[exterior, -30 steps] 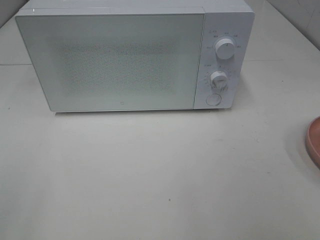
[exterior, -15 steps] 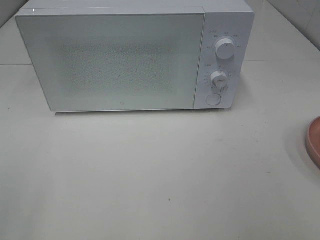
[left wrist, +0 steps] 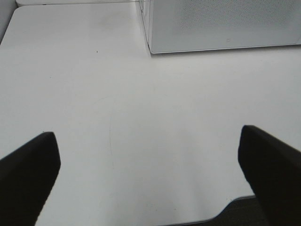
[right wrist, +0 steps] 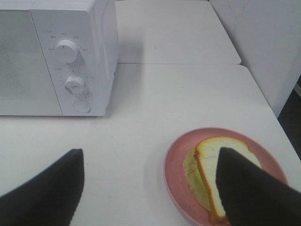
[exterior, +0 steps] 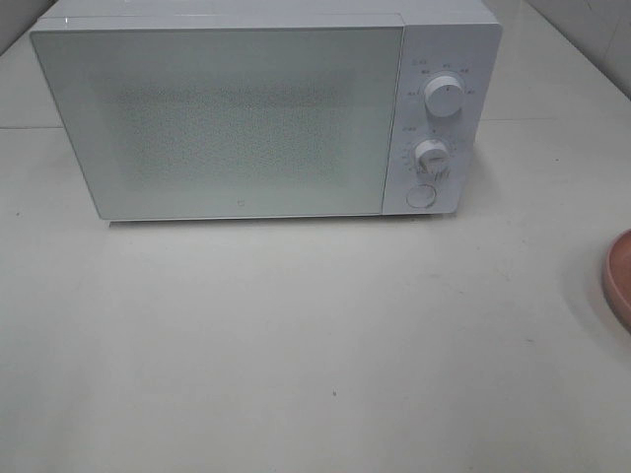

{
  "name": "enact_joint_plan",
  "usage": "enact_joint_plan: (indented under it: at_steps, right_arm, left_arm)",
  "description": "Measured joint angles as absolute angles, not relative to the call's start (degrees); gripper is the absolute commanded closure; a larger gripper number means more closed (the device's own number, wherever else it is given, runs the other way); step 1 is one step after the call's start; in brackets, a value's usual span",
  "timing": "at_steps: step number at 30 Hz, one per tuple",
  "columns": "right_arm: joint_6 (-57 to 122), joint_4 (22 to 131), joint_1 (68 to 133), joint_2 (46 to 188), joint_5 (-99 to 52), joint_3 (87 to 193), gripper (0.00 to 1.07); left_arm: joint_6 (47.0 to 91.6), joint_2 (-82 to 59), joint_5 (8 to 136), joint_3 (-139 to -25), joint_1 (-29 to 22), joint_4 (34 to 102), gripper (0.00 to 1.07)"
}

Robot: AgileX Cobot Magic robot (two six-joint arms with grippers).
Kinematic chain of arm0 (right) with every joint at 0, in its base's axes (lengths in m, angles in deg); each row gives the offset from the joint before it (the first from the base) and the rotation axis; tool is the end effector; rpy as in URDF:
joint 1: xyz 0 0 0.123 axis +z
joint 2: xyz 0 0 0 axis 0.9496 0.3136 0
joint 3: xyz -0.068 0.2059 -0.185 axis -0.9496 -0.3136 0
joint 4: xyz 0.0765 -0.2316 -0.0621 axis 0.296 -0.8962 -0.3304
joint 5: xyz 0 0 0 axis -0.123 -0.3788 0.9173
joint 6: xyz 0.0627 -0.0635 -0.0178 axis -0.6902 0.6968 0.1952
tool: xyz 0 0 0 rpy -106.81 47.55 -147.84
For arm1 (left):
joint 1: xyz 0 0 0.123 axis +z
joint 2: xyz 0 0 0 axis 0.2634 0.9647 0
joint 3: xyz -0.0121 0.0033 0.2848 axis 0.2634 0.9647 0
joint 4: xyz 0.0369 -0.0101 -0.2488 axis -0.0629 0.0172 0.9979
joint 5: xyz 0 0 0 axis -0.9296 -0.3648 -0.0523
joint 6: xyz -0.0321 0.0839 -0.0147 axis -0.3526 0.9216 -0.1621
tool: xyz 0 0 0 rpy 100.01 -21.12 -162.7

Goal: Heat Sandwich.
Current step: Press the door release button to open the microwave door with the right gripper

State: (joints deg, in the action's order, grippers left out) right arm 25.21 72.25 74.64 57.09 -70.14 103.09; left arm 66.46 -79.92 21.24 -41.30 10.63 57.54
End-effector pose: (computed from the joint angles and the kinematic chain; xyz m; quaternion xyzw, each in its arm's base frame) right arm 0.0282 -0.0031 0.3107 -0.0066 0.8019 -0.0054 0.5974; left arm -0.0089 -0.0052 0.2814 0.0434 0.8496 -0.0535 0.5230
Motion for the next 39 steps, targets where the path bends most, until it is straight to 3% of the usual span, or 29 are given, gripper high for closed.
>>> enact_joint_plan:
  at_steps: [39]
  right_arm:
    - [25.09, 72.31, 74.64, 96.45, -38.86, 103.09, 0.32]
  left_arm:
    - [66.46, -79.92, 21.24, -41.3, 10.63, 57.54, 0.09]
